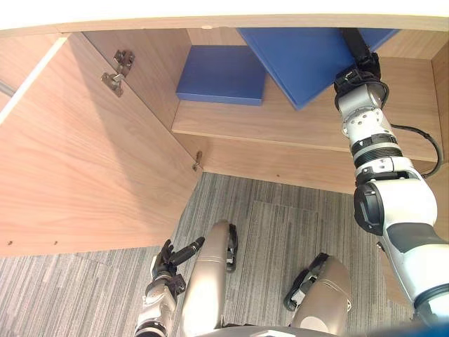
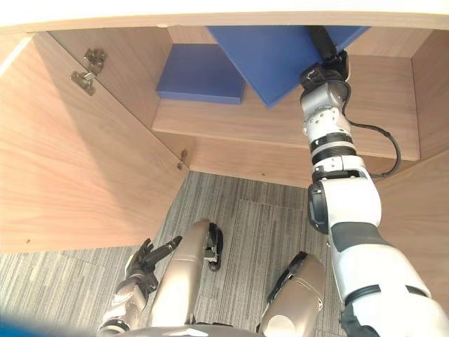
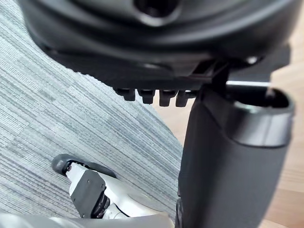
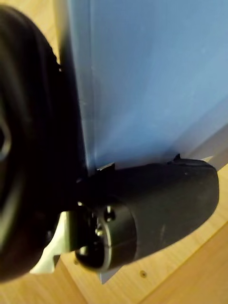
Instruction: Walk over to the cabinet, pick up the folder, carry it to the office cabinet, place the folder inside the office cabinet, then close the office cabinet door
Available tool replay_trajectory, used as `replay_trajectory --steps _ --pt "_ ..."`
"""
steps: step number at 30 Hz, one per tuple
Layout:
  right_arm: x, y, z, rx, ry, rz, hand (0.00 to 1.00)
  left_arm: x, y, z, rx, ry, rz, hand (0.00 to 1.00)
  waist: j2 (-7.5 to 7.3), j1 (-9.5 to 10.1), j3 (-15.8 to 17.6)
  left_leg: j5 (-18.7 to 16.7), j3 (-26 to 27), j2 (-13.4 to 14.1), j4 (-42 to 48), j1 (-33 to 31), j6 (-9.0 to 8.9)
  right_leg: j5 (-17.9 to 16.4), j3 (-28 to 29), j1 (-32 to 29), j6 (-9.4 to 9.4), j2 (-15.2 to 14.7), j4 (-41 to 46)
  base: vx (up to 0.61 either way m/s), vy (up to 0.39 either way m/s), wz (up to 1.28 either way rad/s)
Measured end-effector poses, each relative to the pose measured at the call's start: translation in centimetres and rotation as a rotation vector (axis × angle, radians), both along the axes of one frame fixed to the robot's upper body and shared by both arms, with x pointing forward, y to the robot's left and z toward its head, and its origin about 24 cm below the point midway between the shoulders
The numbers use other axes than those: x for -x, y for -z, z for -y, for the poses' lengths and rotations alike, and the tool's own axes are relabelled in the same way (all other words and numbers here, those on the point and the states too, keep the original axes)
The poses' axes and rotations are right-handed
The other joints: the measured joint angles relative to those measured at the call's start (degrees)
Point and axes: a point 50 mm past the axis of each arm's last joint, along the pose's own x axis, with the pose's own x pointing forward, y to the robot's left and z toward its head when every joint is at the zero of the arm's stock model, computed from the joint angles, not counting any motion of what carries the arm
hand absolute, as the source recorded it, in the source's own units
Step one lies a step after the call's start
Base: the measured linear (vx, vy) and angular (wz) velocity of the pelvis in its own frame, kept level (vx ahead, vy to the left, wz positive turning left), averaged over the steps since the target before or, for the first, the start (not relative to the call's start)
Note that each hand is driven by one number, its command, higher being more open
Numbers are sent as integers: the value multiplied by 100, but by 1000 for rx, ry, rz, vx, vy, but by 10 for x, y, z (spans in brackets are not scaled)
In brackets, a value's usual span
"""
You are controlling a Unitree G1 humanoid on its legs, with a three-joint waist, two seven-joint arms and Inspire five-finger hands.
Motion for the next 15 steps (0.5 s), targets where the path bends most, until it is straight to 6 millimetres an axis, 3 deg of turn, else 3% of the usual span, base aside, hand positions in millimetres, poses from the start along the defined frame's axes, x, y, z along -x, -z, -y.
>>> replay_trajectory --steps 6,9,15 --pt "0 5 2 -75 13 -23 0 19 10 -4 -82 58 -111 100 0 -41 -2 107 -46 -39 -172 76 -5 13 -201 205 -26 -19 -139 41 -32 10" --pt "0 10 2 -127 23 -45 0 29 13 -7 -97 71 -141 100 -73 4 -63 189 -26 -94 -368 188 -10 30 -260 307 -45 -65 -233 11 -33 12" --pt "3 17 11 -382 82 -24 0 35 16 -4 -97 73 -164 100 -71 86 -68 226 -51 -102 -365 86 -14 30 -351 283 -43 -93 -231 17 -17 7"
